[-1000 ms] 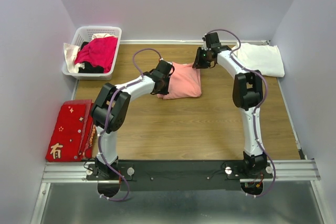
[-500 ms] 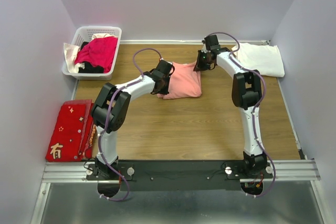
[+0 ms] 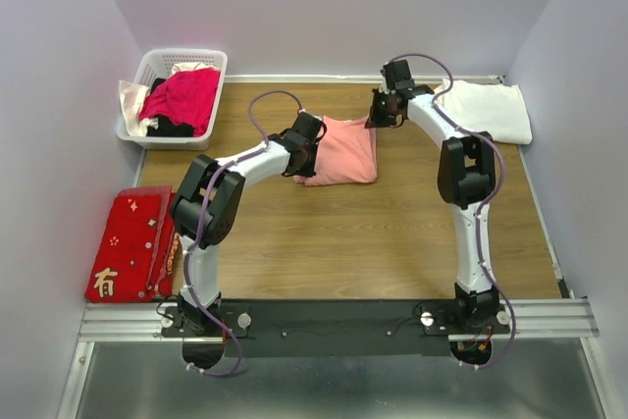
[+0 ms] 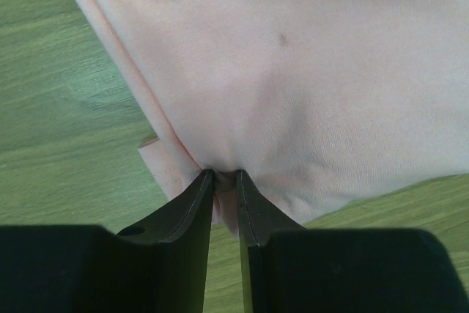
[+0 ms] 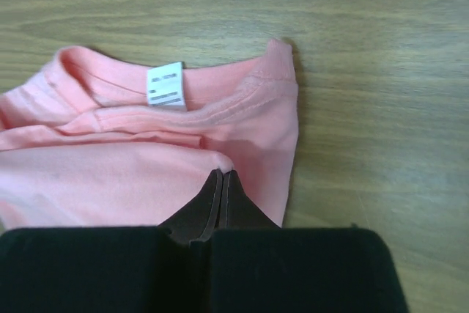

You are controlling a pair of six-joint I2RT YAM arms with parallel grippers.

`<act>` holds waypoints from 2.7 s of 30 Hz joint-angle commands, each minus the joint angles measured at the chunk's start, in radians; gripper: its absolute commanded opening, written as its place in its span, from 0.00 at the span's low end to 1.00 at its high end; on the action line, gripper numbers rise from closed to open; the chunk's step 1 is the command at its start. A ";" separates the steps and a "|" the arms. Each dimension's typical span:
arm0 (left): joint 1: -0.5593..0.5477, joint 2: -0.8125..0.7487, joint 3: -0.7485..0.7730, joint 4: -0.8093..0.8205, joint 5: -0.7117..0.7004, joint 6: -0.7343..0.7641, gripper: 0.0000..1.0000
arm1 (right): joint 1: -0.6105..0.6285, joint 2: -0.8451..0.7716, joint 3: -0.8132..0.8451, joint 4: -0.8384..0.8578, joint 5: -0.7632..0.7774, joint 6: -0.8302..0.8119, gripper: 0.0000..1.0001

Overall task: Fold and stack the t-shirts
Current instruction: Fold the tshirt, then neatly place the folded tshirt to the corner

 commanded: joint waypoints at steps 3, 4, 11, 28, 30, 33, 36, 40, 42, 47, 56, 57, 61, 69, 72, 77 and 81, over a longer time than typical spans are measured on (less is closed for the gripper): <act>-0.007 0.064 -0.018 -0.031 0.006 -0.011 0.28 | 0.007 -0.137 0.029 0.006 0.120 -0.015 0.01; -0.007 0.076 -0.021 -0.033 0.006 -0.009 0.28 | 0.007 -0.137 0.034 0.006 0.127 -0.012 0.01; -0.014 0.132 -0.044 -0.042 -0.011 -0.003 0.29 | 0.003 -0.091 0.063 0.007 0.178 -0.006 0.01; -0.022 0.242 -0.058 -0.067 0.029 -0.037 0.33 | -0.077 0.064 0.082 0.006 0.264 0.046 0.01; -0.022 0.245 -0.058 -0.065 0.032 -0.035 0.33 | -0.080 0.081 0.081 0.006 0.259 0.046 0.01; -0.027 0.242 -0.057 -0.053 0.037 -0.022 0.33 | -0.079 0.096 0.085 0.006 0.238 0.029 0.01; -0.030 0.221 -0.047 -0.045 0.032 -0.002 0.32 | -0.080 0.101 0.097 0.006 0.216 0.022 0.01; -0.037 0.169 -0.017 -0.031 -0.003 0.020 0.32 | -0.080 0.076 0.103 0.006 0.189 0.019 0.11; -0.039 0.147 -0.005 -0.021 -0.015 0.030 0.32 | -0.079 0.062 0.108 0.006 0.158 0.014 0.22; -0.040 0.061 0.031 0.005 -0.072 0.040 0.32 | -0.080 -0.008 0.098 0.007 0.126 0.003 0.43; -0.036 -0.023 0.132 -0.034 -0.182 0.003 0.32 | -0.079 -0.142 -0.048 0.018 0.054 -0.011 0.77; -0.027 -0.025 0.141 -0.039 -0.193 -0.002 0.32 | -0.080 -0.151 -0.075 0.024 0.042 -0.015 0.77; 0.019 -0.038 0.189 -0.073 -0.213 -0.028 0.33 | -0.080 -0.206 -0.199 0.093 -0.059 -0.029 0.84; 0.162 -0.060 0.184 -0.048 -0.051 -0.016 0.33 | -0.086 -0.237 -0.345 0.200 -0.227 -0.034 0.90; 0.199 -0.065 0.170 -0.027 0.021 -0.005 0.33 | -0.094 -0.217 -0.365 0.230 -0.267 -0.021 0.90; 0.234 -0.062 0.143 -0.004 0.095 0.001 0.33 | -0.105 -0.185 -0.386 0.253 -0.304 -0.012 0.90; 0.256 -0.063 0.121 0.009 0.144 0.004 0.32 | -0.111 -0.157 -0.415 0.265 -0.324 -0.011 0.89</act>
